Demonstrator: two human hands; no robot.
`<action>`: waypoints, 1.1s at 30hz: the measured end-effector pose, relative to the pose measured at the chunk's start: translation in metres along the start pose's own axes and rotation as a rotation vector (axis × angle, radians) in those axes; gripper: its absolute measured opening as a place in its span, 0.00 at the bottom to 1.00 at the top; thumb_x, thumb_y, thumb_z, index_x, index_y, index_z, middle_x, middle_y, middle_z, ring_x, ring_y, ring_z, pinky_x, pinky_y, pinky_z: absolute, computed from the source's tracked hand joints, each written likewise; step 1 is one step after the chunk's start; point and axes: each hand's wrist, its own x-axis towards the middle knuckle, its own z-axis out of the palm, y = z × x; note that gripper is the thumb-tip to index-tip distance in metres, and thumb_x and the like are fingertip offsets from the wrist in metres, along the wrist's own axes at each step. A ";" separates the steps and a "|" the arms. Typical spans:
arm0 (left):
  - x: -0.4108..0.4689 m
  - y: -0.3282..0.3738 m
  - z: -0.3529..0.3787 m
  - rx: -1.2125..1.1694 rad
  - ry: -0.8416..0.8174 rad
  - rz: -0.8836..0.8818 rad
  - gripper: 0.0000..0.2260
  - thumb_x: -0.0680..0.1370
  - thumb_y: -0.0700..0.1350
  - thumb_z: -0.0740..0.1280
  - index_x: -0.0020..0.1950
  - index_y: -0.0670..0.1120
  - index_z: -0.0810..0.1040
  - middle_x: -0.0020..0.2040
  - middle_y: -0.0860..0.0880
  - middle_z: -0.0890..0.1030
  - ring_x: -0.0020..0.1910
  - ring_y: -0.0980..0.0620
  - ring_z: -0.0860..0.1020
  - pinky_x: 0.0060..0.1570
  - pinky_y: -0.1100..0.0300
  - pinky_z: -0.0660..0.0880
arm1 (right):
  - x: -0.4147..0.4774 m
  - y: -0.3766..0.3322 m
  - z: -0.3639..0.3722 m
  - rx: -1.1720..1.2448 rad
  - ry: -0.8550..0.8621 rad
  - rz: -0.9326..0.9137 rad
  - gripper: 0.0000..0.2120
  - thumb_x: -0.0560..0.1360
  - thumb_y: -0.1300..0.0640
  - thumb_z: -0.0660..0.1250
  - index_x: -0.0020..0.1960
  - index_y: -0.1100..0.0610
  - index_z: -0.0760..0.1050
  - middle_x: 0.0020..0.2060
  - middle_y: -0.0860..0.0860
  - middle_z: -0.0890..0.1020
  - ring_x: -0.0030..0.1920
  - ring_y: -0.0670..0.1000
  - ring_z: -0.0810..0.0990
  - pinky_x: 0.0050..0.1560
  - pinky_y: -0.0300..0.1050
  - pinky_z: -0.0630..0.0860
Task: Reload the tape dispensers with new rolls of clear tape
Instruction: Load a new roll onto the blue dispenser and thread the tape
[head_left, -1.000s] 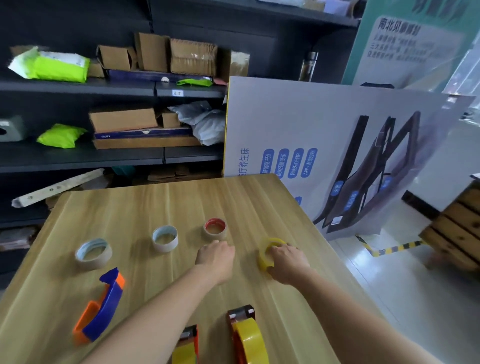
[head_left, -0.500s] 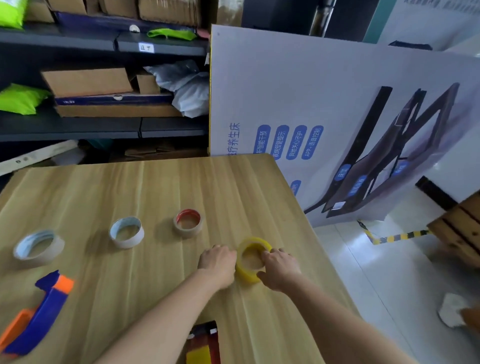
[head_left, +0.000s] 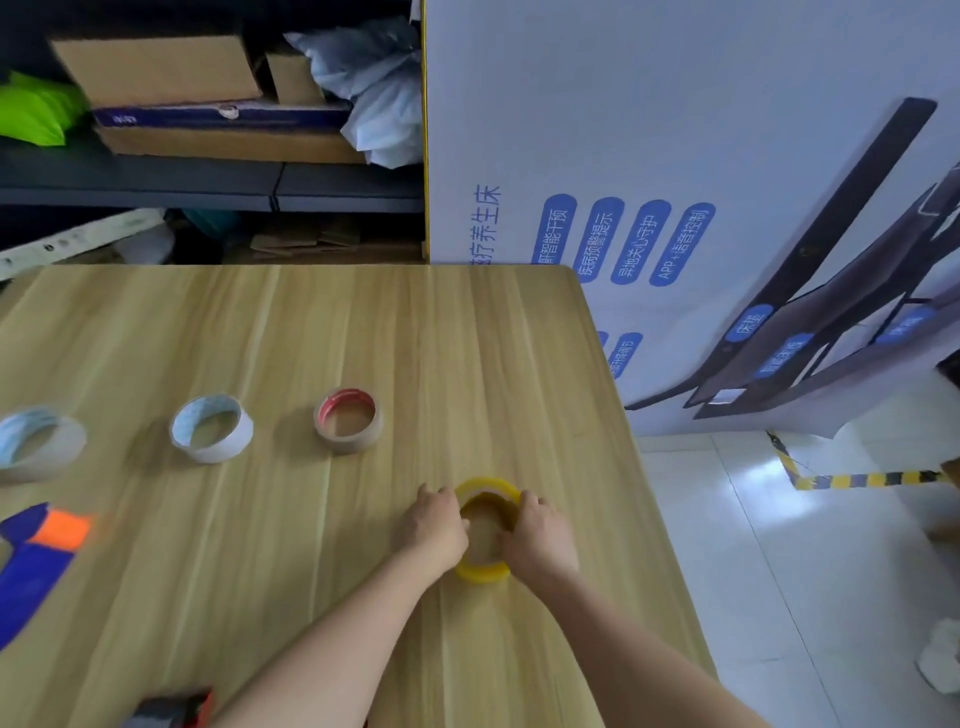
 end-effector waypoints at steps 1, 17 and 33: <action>-0.002 0.000 0.001 0.023 0.014 -0.005 0.14 0.80 0.45 0.62 0.66 0.44 0.70 0.67 0.46 0.68 0.63 0.43 0.75 0.57 0.52 0.72 | 0.000 0.001 0.001 0.024 0.018 0.019 0.08 0.76 0.60 0.61 0.55 0.57 0.68 0.58 0.56 0.77 0.58 0.59 0.78 0.47 0.47 0.72; -0.043 -0.020 -0.083 -1.202 -0.073 0.262 0.10 0.80 0.42 0.65 0.57 0.39 0.80 0.45 0.43 0.82 0.41 0.48 0.80 0.39 0.60 0.78 | -0.051 -0.056 -0.047 0.586 0.485 -0.322 0.10 0.76 0.66 0.61 0.56 0.57 0.73 0.50 0.50 0.77 0.42 0.48 0.73 0.40 0.40 0.66; -0.111 -0.067 -0.161 -1.555 0.173 0.159 0.16 0.82 0.40 0.59 0.70 0.38 0.70 0.63 0.38 0.78 0.61 0.40 0.77 0.65 0.42 0.71 | -0.139 -0.147 -0.072 1.142 0.225 -0.442 0.11 0.80 0.51 0.63 0.55 0.56 0.79 0.43 0.45 0.81 0.40 0.37 0.77 0.41 0.30 0.71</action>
